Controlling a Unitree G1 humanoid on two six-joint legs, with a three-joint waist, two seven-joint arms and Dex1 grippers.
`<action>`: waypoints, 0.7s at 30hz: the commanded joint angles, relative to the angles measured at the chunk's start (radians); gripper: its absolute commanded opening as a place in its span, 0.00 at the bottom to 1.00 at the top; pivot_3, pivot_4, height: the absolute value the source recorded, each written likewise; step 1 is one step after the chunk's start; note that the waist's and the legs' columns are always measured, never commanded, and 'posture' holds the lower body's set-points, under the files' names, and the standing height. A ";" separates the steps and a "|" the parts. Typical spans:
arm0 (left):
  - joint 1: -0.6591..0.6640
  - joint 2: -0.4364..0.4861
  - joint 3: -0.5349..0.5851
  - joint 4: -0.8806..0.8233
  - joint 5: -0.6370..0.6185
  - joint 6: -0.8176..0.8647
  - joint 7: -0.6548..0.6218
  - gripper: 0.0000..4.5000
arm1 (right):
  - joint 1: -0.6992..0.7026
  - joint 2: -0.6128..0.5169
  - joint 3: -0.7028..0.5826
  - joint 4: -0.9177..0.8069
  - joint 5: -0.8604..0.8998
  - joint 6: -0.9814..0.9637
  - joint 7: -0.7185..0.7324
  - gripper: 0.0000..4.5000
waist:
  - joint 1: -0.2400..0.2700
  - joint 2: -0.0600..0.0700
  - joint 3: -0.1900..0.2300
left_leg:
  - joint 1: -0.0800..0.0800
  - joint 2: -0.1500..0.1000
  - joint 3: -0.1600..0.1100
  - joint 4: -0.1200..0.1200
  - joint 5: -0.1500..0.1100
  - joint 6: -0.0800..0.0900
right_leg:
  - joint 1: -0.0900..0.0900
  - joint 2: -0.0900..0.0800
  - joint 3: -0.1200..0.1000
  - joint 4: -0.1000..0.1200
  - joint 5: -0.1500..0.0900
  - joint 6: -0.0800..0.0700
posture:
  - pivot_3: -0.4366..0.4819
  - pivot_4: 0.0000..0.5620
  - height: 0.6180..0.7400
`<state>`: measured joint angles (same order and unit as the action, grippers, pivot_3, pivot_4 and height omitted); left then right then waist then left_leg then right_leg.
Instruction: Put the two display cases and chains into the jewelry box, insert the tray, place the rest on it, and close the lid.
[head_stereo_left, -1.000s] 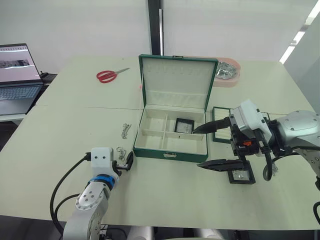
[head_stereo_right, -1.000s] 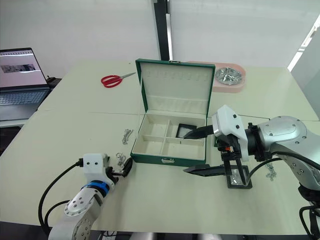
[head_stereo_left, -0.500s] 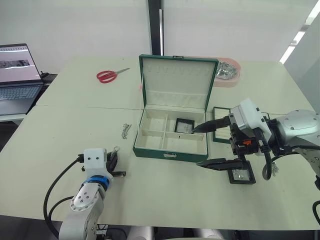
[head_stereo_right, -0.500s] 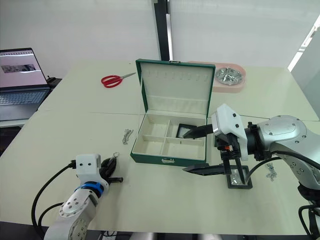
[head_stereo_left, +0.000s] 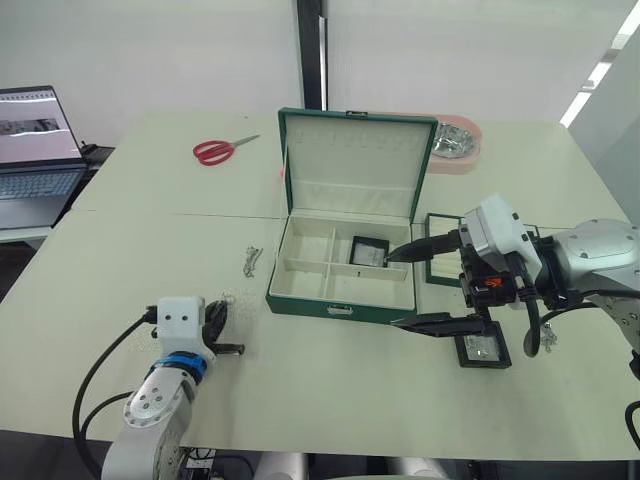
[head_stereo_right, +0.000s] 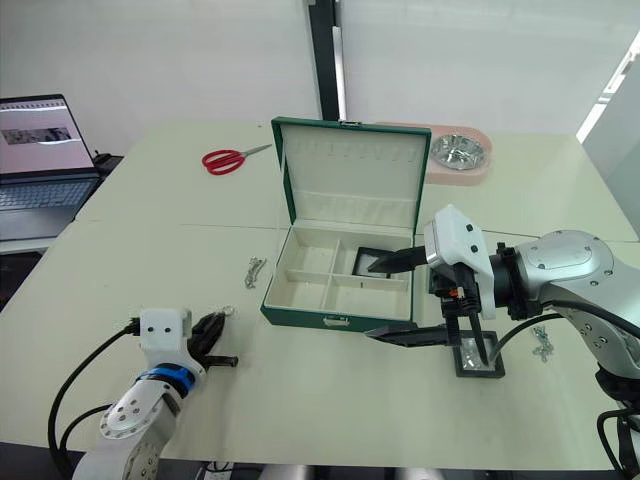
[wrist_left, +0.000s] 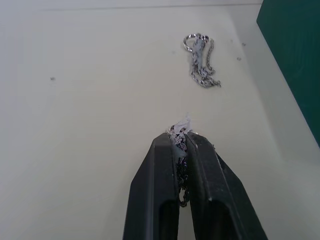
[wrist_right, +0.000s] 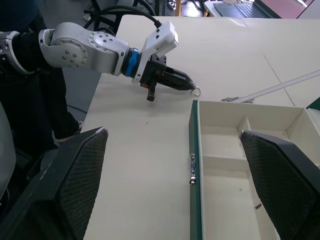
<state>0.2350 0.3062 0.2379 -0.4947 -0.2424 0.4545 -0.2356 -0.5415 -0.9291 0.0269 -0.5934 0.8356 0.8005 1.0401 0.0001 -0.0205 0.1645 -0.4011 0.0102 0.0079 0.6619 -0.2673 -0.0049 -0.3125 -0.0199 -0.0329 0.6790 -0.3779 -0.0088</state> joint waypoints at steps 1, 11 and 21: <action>-0.042 0.077 0.063 -0.066 -0.032 -0.080 -0.084 0.00 | 0.014 -0.005 -0.047 -0.023 0.006 -0.006 -0.022 1.00 | 0.000 0.000 0.000 | 0.000 0.000 0.000 0.000 0.000 0.000 | 0.000 0.000 0.000 0.000 0.000 0.000 | 0.48 0.27 1.00; -0.325 0.338 0.078 -0.015 -0.270 -0.060 -0.423 0.00 | 0.061 -0.007 -0.091 -0.048 0.011 -0.001 -0.093 1.00 | 0.000 0.001 0.001 | 0.000 0.000 -0.001 0.000 0.000 0.000 | 0.000 0.000 -0.001 0.000 0.000 0.000 | 0.48 0.27 1.00; -0.792 0.491 -0.193 0.211 -0.261 0.075 -0.654 0.00 | 0.069 0.005 -0.065 -0.068 -0.034 0.045 -0.228 1.00 | -0.002 -0.001 0.005 | 0.000 0.000 0.001 -0.001 0.001 -0.002 | -0.001 0.000 -0.001 0.000 0.000 0.000 | 0.48 0.27 1.00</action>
<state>-0.4977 0.7715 0.0971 -0.3090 -0.5528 0.5356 -0.8592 -0.4547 -0.9292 -0.0334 -0.6291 0.8075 0.8295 0.8487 -0.0015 -0.0215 0.1691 -0.4016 0.0100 0.0078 0.6614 -0.2664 -0.0064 -0.3134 -0.0198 -0.0342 0.6790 -0.3780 -0.0086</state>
